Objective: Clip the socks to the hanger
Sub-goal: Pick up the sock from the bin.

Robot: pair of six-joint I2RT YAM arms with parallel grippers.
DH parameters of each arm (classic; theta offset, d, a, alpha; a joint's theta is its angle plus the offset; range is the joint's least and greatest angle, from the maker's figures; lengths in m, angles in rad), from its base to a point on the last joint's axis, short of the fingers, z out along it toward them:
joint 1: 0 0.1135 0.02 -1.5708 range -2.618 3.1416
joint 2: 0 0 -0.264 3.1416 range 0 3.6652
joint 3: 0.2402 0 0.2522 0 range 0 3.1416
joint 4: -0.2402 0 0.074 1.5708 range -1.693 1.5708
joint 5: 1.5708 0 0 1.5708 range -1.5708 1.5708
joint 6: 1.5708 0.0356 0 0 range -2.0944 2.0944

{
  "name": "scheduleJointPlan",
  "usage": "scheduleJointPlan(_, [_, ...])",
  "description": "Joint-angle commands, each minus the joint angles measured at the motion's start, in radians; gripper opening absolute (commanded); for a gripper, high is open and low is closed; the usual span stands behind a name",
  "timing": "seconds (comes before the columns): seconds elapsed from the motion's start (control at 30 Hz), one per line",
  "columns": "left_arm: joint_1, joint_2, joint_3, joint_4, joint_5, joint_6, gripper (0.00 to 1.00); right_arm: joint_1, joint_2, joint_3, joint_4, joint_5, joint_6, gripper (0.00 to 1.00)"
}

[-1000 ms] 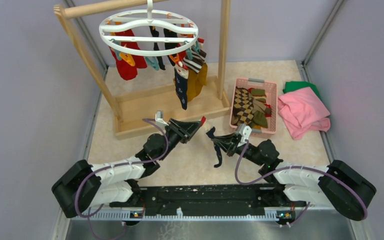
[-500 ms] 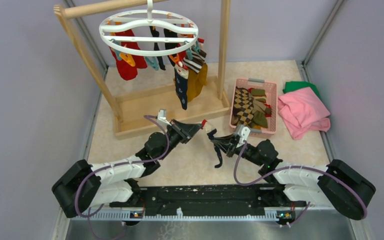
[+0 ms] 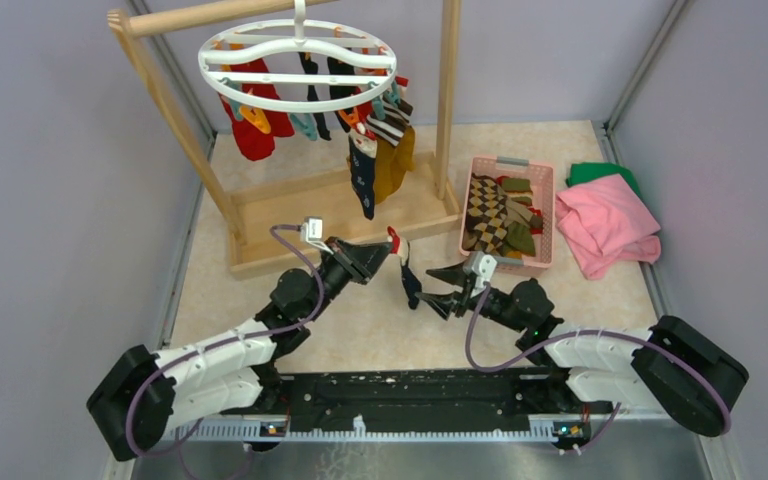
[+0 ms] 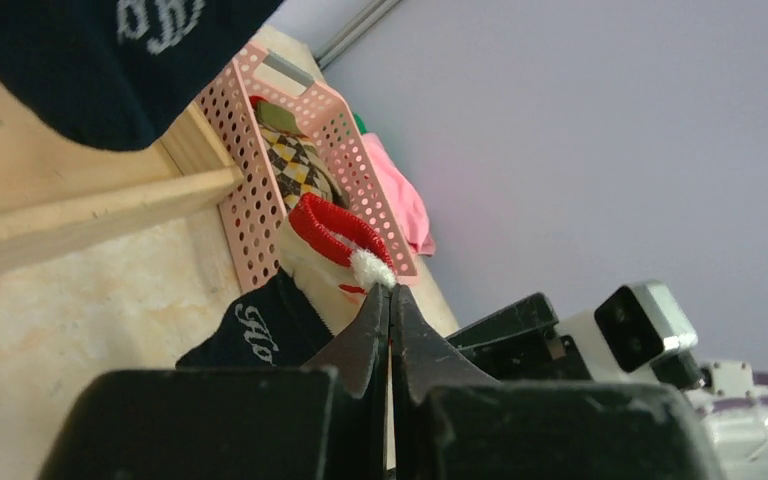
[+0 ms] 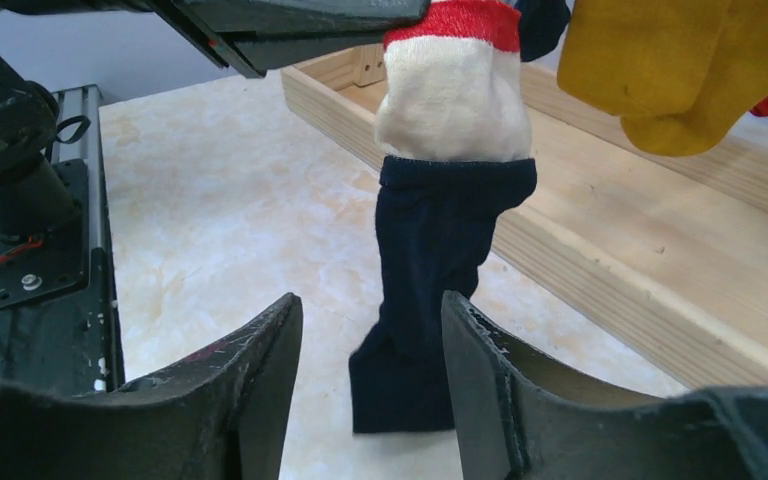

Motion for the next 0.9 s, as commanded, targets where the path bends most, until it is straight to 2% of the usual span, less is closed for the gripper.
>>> scheduleJointPlan(0.0, [0.004, -0.091, 0.053, -0.1, 0.086, 0.369, 0.0, 0.015, 0.003, 0.04, 0.028, -0.05, 0.009, 0.57])
scheduleJointPlan(0.17, [0.004, -0.16, 0.129, -0.339, 0.273, 0.762, 0.0, 0.013, -0.02, 0.044, 0.023, -0.081, 0.009, 0.66])
scheduleJointPlan(0.3, [0.004, -0.193, 0.173, -0.473, 0.454, 1.008, 0.0, 0.013, -0.094, 0.062, -0.032, -0.105, -0.022, 0.7])
scheduleJointPlan(0.37, [0.004, -0.208, 0.202, -0.548, 0.483, 1.104, 0.0, 0.013, -0.148, 0.076, -0.078, -0.115, -0.068, 0.73])
scheduleJointPlan(0.5, [0.002, -0.241, 0.24, -0.632, 0.506, 1.205, 0.0, 0.013, -0.238, 0.117, -0.19, -0.121, -0.111, 0.82])
scheduleJointPlan(0.67, [0.0, -0.255, 0.25, -0.631, 0.652, 1.291, 0.0, 0.013, -0.26, 0.218, -0.401, -0.178, -0.225, 0.83])
scheduleJointPlan(0.87, [0.0, -0.263, 0.28, -0.69, 0.766, 1.287, 0.0, 0.013, -0.222, 0.236, -0.431, -0.238, -0.273, 0.82])
